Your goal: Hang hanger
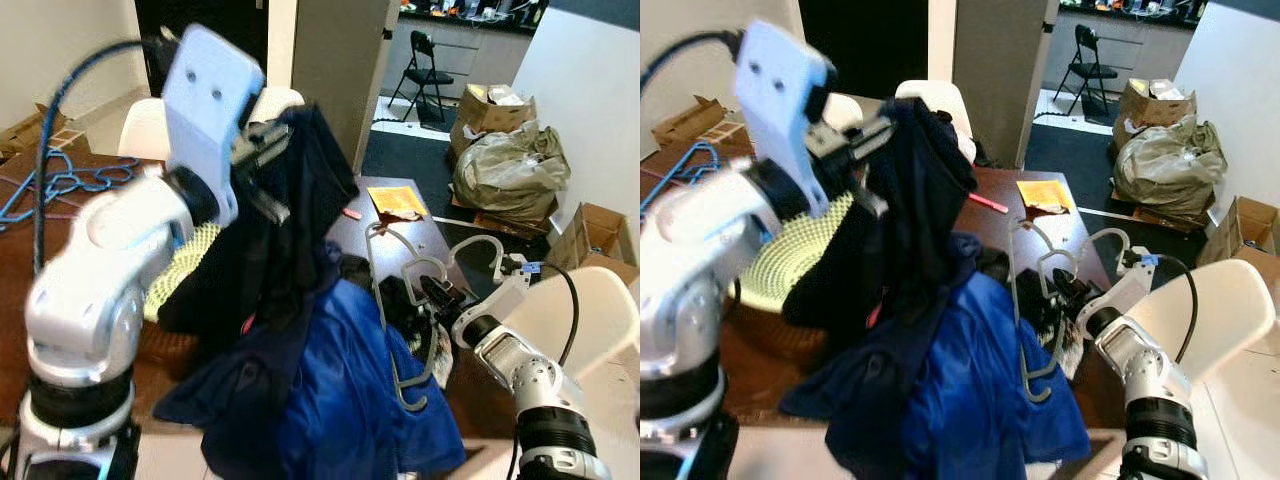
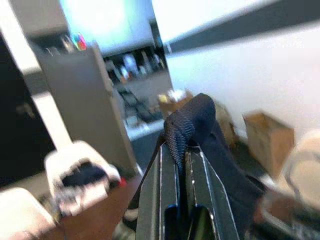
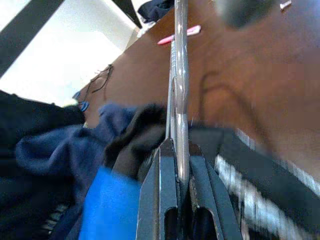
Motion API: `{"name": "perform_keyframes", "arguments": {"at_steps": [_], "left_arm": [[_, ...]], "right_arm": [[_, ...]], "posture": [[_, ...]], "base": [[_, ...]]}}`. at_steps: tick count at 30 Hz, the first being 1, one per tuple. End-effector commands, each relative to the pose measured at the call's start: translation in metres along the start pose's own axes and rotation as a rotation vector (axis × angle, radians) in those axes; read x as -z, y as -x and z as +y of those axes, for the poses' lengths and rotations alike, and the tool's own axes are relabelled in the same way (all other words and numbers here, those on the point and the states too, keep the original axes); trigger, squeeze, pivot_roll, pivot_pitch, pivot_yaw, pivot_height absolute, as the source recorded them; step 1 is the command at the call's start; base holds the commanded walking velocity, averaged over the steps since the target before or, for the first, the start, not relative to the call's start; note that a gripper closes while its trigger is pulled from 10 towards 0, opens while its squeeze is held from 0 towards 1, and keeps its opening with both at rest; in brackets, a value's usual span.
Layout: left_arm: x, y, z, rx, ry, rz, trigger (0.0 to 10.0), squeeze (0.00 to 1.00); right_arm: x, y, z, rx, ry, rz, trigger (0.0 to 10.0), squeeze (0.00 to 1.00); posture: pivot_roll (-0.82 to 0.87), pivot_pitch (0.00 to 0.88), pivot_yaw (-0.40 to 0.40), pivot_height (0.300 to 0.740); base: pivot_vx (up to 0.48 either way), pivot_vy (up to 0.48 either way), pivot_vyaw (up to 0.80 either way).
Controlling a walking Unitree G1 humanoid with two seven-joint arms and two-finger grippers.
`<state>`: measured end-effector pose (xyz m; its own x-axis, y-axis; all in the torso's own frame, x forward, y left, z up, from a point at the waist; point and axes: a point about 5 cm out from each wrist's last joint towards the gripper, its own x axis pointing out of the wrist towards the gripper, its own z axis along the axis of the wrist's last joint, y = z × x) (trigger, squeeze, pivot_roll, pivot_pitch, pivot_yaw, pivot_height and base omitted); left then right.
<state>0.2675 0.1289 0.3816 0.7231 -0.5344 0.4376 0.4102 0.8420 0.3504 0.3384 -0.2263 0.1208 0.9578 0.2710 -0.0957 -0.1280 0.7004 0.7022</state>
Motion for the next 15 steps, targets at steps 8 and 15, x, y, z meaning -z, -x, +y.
{"name": "perform_keyframes", "arguments": {"at_steps": [8, 15], "left_arm": [[-0.032, 0.0, 0.005, 0.07, 0.05, -0.146, 10.0, 0.0], [-0.07, -0.002, 0.019, 0.101, 0.056, -0.286, 10.0, 0.0]], "right_arm": [[0.0, 0.005, -0.001, -0.058, -0.052, -0.046, 10.0, 0.0], [-0.003, 0.007, 0.002, -0.113, -0.101, -0.095, 10.0, 0.0]], "posture": [[0.12, 0.0, -0.093, 0.74], [0.12, 0.0, -0.088, 0.74]], "base": [[-0.401, 0.0, 0.0], [-0.396, 0.0, 0.0]]}}
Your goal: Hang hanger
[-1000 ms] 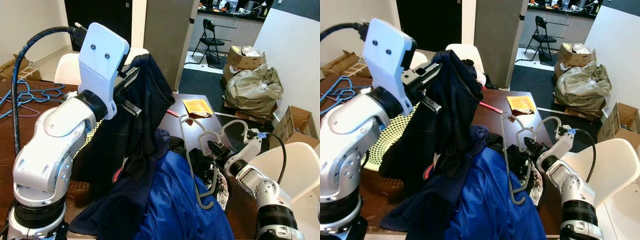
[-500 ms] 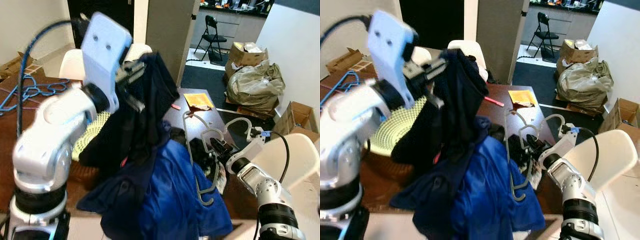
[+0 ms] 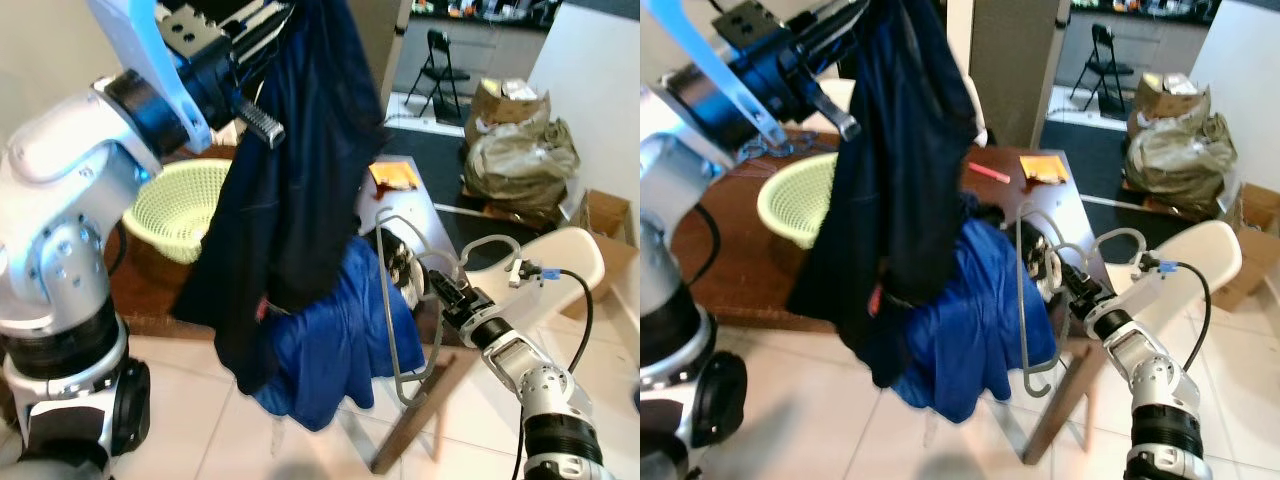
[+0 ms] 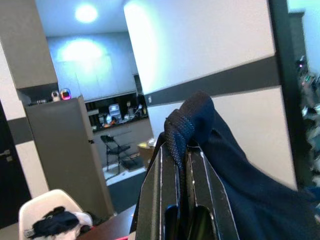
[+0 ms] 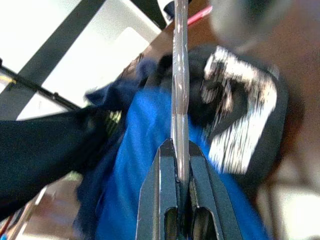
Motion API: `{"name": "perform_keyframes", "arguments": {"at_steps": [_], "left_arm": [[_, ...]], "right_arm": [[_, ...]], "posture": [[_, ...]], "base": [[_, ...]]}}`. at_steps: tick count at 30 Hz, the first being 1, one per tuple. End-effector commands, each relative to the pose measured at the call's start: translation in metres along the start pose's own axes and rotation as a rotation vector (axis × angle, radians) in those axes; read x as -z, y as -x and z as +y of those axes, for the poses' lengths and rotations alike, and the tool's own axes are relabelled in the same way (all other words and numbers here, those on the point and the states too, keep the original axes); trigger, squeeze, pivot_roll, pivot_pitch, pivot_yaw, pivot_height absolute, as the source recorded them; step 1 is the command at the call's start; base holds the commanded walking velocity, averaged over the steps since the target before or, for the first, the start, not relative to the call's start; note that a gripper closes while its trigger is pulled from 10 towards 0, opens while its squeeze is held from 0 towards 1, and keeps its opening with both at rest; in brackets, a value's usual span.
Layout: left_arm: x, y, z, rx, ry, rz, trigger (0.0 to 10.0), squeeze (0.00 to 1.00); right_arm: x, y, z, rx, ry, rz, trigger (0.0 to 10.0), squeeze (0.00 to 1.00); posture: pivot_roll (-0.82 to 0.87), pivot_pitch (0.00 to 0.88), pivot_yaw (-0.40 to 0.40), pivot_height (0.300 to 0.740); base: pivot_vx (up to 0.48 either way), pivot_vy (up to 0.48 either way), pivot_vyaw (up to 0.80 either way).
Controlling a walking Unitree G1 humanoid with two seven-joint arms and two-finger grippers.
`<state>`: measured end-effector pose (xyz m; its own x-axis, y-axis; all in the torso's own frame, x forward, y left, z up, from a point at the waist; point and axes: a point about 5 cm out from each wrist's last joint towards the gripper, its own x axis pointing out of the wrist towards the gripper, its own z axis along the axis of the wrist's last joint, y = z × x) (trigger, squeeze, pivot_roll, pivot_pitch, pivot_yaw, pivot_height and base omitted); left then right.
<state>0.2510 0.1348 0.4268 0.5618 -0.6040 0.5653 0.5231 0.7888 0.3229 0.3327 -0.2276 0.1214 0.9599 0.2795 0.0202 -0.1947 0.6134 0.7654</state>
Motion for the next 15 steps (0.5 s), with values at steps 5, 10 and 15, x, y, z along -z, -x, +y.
{"name": "perform_keyframes", "arguments": {"at_steps": [5, 10, 15], "left_arm": [[-0.064, -0.01, 0.016, 0.039, -0.044, -0.212, 10.0, 0.0], [-0.081, -0.014, 0.021, 0.052, -0.011, -0.286, 10.0, 0.0], [-0.062, -0.023, 0.008, 0.095, 0.103, -0.248, 10.0, 0.0]], "right_arm": [[-0.005, 0.002, 0.001, -0.027, -0.046, -0.059, 10.0, 0.0], [-0.007, 0.003, 0.0, -0.024, -0.058, -0.077, 10.0, 0.0], [-0.007, 0.004, 0.0, -0.022, -0.066, -0.084, 10.0, 0.0]], "posture": [[0.11, 0.0, -0.073, 0.74], [0.11, 0.0, -0.067, 0.74], [0.1, 0.0, -0.064, 0.74]], "base": [[-0.387, 0.0, 0.0], [-0.39, 0.0, 0.0], [-0.385, 0.0, 0.0]]}}
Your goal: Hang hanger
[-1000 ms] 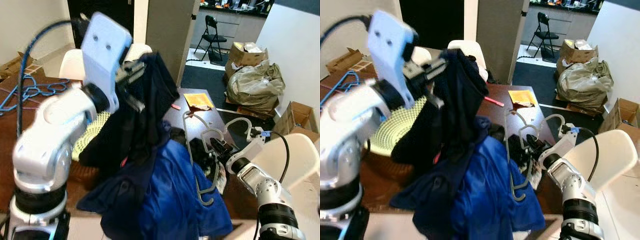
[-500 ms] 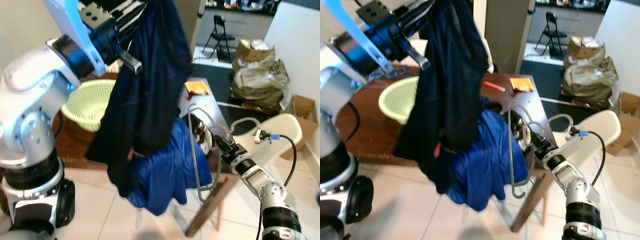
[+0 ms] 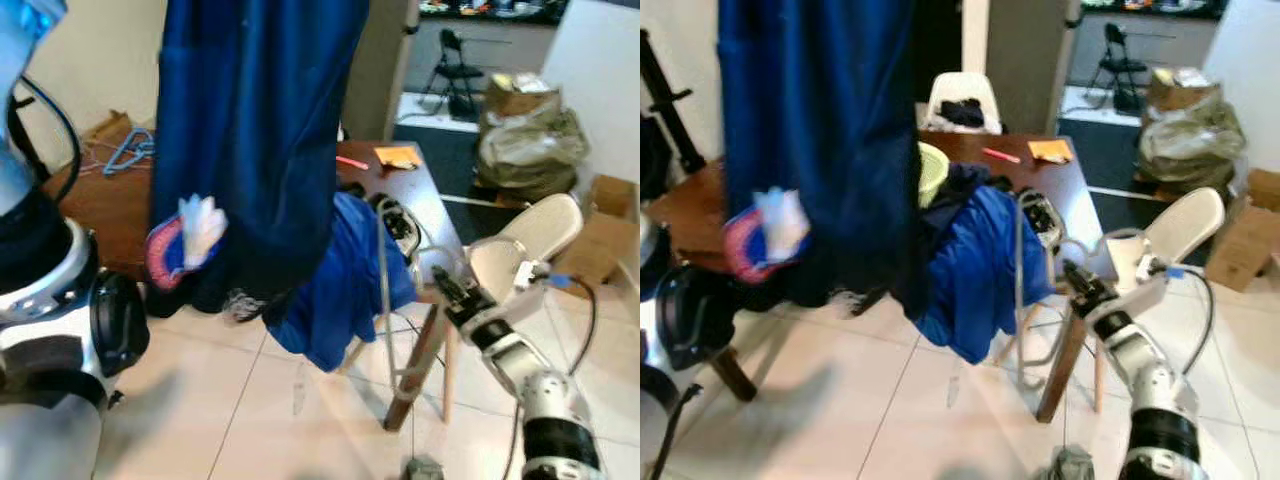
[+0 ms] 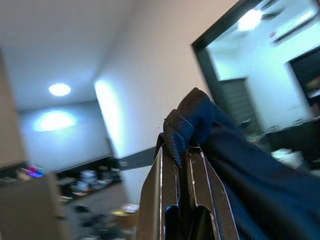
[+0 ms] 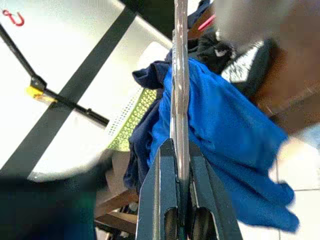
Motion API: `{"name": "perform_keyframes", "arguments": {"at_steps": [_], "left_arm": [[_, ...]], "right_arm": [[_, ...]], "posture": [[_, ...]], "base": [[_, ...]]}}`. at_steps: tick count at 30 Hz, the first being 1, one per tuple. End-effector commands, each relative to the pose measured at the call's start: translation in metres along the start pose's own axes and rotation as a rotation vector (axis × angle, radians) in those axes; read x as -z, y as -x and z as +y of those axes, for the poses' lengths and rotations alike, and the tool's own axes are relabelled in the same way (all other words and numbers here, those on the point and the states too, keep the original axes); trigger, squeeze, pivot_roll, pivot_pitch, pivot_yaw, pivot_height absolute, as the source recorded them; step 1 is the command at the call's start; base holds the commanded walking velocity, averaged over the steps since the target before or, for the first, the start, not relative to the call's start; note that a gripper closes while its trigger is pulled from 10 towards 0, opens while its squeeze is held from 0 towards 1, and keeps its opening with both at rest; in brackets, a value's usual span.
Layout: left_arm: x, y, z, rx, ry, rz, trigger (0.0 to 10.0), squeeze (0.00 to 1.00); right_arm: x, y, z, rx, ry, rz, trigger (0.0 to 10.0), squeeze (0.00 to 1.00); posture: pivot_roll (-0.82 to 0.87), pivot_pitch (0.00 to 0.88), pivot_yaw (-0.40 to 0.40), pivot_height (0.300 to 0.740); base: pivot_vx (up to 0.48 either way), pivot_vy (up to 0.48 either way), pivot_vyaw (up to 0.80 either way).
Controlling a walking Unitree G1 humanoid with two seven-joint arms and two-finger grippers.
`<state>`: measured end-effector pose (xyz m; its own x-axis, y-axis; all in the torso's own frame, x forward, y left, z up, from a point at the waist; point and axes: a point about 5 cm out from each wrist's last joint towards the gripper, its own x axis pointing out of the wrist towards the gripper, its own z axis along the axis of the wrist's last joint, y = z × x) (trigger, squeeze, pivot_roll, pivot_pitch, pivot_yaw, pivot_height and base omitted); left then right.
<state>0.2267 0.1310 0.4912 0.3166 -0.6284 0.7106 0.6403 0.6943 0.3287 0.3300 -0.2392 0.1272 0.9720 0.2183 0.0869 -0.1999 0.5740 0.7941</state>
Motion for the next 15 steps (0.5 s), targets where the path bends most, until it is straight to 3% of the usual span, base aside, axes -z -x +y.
{"name": "perform_keyframes", "arguments": {"at_steps": [1, 3, 4, 6, 9, 10, 11, 12, 13, 14, 15], "left_arm": [[0.011, 0.002, 0.0, -0.018, 0.036, 0.034, 10.0, 0.0], [0.011, 0.002, 0.0, -0.018, 0.036, 0.034, 10.0, 0.0], [0.025, 0.005, -0.003, -0.02, 0.065, 0.07, 10.0, 0.0], [0.071, 0.026, -0.01, -0.043, 0.142, 0.21, 10.0, 0.0], [0.087, 0.035, -0.013, -0.052, 0.176, 0.258, 10.0, 0.0], [0.103, 0.045, -0.018, -0.047, 0.18, 0.324, 10.0, 0.0], [0.103, 0.045, -0.018, -0.047, 0.18, 0.324, 10.0, 0.0], [0.124, 0.059, -0.023, -0.049, 0.187, 0.41, 10.0, 0.0], [0.124, 0.059, -0.023, -0.049, 0.187, 0.41, 10.0, 0.0], [0.165, 0.073, -0.03, -0.06, 0.193, 0.533, 10.0, 0.0], [0.165, 0.073, -0.03, -0.06, 0.193, 0.533, 10.0, 0.0]], "right_arm": [[0.005, -0.001, 0.002, -0.007, -0.021, 0.006, 10.0, 0.0], [0.005, -0.001, 0.002, -0.007, -0.021, 0.006, 10.0, 0.0], [0.005, -0.001, 0.001, -0.003, -0.02, 0.007, 10.0, 0.0], [0.005, -0.001, -0.001, 0.033, 0.01, 0.021, 10.0, 0.0], [0.005, -0.001, -0.002, 0.046, 0.028, 0.026, 10.0, 0.0], [0.005, 0.0, -0.003, 0.062, 0.051, 0.029, 10.0, 0.0], [0.005, 0.0, -0.003, 0.062, 0.051, 0.029, 10.0, 0.0], [0.005, 0.0, -0.004, 0.085, 0.093, 0.033, 10.0, 0.0], [0.005, 0.0, -0.004, 0.085, 0.093, 0.033, 10.0, 0.0], [0.003, 0.0, -0.005, 0.116, 0.132, 0.027, 10.0, 0.0], [0.003, 0.0, -0.005, 0.116, 0.132, 0.027, 10.0, 0.0]], "posture": [[0.1, 0.0, -0.064, 0.74], [0.1, 0.0, -0.064, 0.74], [0.1, 0.0, -0.064, 0.74], [0.09, 0.0, -0.065, 0.74], [0.09, 0.0, -0.065, 0.74], [0.09, 0.0, -0.066, 0.74], [0.09, 0.0, -0.066, 0.74], [0.08, 0.0, -0.067, 0.74], [0.08, 0.0, -0.067, 0.74], [0.07, 0.0, -0.067, 0.74], [0.07, 0.0, -0.067, 0.74]], "base": [[-0.386, 0.0, 0.0], [-0.386, 0.0, 0.0], [-0.39, 0.0, 0.0], [-0.381, 0.0, 0.0], [-0.379, 0.0, 0.0], [-0.244, 0.0, -0.79], [-0.244, 0.0, -0.79], [0.0, 0.0, -0.79], [0.0, 0.0, -0.79], [0.0, 0.0, -0.79], [0.0, 0.0, -0.79]]}}
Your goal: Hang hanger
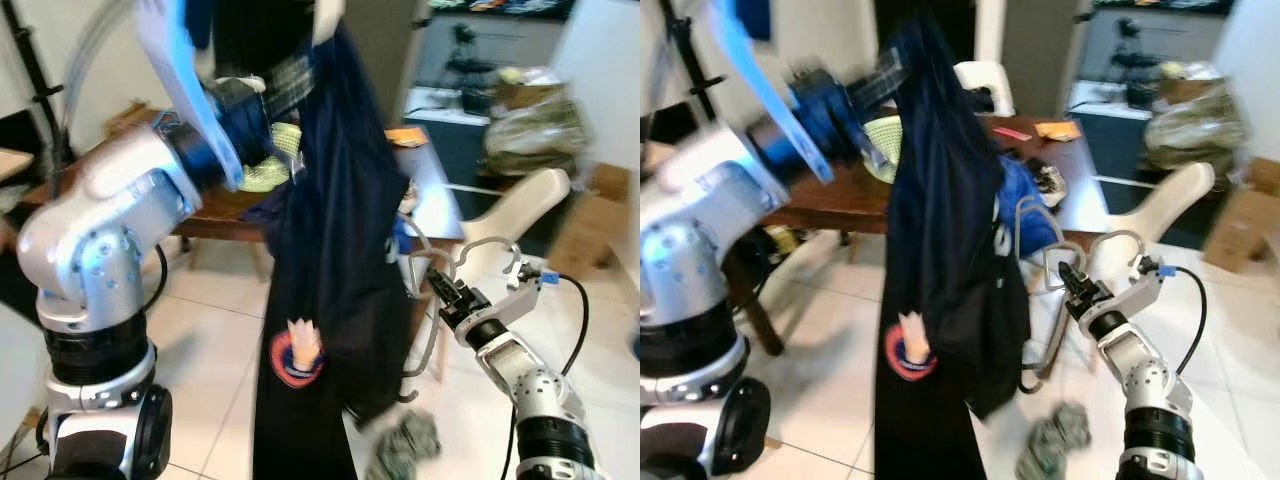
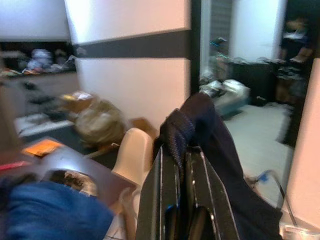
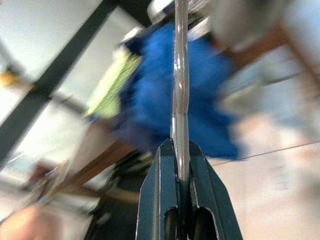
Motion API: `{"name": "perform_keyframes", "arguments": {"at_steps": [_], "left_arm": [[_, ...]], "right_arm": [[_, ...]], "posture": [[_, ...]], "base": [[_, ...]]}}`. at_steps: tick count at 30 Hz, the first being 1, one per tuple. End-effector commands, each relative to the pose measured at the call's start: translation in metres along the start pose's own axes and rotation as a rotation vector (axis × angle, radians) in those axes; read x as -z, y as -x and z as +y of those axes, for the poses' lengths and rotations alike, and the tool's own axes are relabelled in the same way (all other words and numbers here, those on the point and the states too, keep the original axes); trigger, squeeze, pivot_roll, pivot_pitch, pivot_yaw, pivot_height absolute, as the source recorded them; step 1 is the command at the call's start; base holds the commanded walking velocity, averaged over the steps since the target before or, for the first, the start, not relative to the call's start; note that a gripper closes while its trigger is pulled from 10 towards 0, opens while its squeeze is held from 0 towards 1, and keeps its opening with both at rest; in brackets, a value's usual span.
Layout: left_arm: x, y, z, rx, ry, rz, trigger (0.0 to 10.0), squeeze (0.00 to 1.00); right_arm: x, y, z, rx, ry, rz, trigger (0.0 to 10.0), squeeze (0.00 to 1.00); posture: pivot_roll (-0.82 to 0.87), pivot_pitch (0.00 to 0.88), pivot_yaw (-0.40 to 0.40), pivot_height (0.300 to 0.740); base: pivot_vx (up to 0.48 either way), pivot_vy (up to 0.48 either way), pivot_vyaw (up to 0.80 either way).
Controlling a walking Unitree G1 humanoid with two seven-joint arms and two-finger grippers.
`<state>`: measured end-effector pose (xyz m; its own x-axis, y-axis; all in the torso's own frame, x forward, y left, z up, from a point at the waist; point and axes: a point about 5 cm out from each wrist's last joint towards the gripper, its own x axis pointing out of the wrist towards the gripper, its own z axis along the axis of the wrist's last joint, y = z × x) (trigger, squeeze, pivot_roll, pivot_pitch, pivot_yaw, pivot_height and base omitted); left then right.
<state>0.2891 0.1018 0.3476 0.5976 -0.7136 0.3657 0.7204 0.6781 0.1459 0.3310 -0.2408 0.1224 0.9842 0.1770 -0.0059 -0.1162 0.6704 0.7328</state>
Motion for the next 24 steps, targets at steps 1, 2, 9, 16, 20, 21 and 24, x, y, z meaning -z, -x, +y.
{"name": "perform_keyframes", "arguments": {"at_steps": [1, 2, 9, 16, 20, 21, 24], "left_arm": [[0.066, 0.002, 0.0, -0.022, 0.012, 0.202, 10.0, 0.0], [0.066, 0.002, 0.0, -0.022, 0.012, 0.202, 10.0, 0.0], [0.153, 0.044, -0.003, -0.054, -0.058, 0.531, 10.0, 0.0], [0.208, 0.098, 0.02, -0.271, -0.025, 0.721, 10.0, 0.0], [0.206, 0.095, 0.033, -0.347, 0.166, 0.582, 10.0, 0.0], [0.206, 0.095, 0.033, -0.347, 0.166, 0.582, 10.0, 0.0], [0.21, 0.089, 0.025, -0.263, 0.209, 0.586, 10.0, 0.0]], "right_arm": [[0.0, 0.001, -0.002, 0.054, 0.068, -0.005, 10.0, 0.0], [0.0, 0.001, -0.002, 0.054, 0.068, -0.005, 10.0, 0.0], [-0.004, 0.005, -0.011, 0.161, 0.189, -0.007, 10.0, 0.0], [-0.004, 0.006, -0.016, 0.273, 0.392, 0.035, 10.0, 0.0], [-0.001, 0.002, -0.011, 0.262, 0.451, 0.075, 10.0, 0.0], [-0.001, 0.002, -0.011, 0.262, 0.451, 0.075, 10.0, 0.0], [-0.001, 0.001, -0.01, 0.258, 0.446, 0.095, 10.0, 0.0]], "posture": [[0.06, 0.0, -0.067, 0.74], [0.06, 0.0, -0.067, 0.74], [0.04, 0.0, -0.063, 0.74], [0.03, 0.0, -0.057, 0.74], [0.01, 0.0, -0.053, 0.74], [0.01, 0.0, -0.053, 0.74], [0.01, 0.0, -0.054, 0.74]], "base": [[0.0, 0.0, -0.79], [0.0, 0.0, -0.79], [0.0, 0.0, -0.8], [0.0, 0.0, -0.8], [0.0, 0.0, -0.8], [0.0, 0.0, -0.8], [0.0, 0.0, -0.8]]}}
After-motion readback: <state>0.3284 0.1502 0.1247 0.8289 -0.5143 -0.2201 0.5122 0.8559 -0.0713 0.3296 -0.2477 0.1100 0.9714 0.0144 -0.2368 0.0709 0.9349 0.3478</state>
